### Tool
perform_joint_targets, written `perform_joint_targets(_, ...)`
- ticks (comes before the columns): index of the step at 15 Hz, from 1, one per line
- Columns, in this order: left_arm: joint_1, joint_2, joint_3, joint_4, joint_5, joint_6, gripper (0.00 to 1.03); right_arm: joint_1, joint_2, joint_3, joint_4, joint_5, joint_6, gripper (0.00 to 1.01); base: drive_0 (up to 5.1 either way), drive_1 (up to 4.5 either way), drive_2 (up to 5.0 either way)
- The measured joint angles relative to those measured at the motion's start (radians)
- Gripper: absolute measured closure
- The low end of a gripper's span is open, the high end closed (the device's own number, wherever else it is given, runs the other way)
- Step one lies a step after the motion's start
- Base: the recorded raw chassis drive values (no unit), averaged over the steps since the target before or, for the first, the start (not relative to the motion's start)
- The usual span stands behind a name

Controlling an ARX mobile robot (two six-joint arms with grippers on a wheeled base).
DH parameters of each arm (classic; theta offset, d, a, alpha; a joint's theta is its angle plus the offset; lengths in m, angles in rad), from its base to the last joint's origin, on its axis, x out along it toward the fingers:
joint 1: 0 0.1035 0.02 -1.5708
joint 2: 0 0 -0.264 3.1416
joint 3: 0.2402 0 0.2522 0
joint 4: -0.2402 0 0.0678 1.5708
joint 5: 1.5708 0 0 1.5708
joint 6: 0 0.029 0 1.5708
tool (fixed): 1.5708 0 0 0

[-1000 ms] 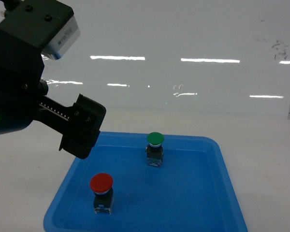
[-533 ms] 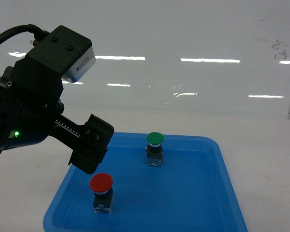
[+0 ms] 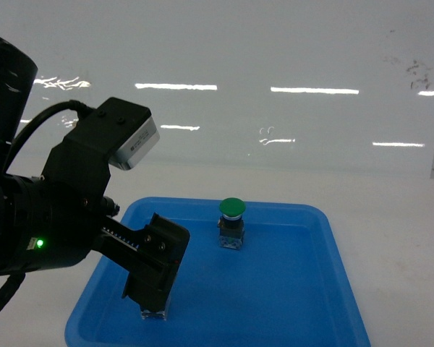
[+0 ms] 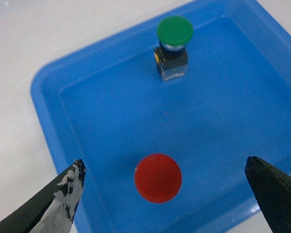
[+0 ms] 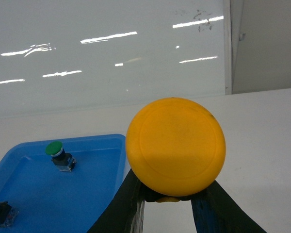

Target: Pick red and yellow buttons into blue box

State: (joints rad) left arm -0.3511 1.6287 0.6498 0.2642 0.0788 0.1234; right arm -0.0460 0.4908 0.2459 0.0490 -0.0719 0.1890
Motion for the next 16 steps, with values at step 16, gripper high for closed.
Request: perform_joint_targets(16,-0.023,0.216,0.129,-0.108,-0.063,-0.039,0.05,0.000,0.000,0.000,0.000,0.000,0.000,0.81,0.0,0.00,0.0)
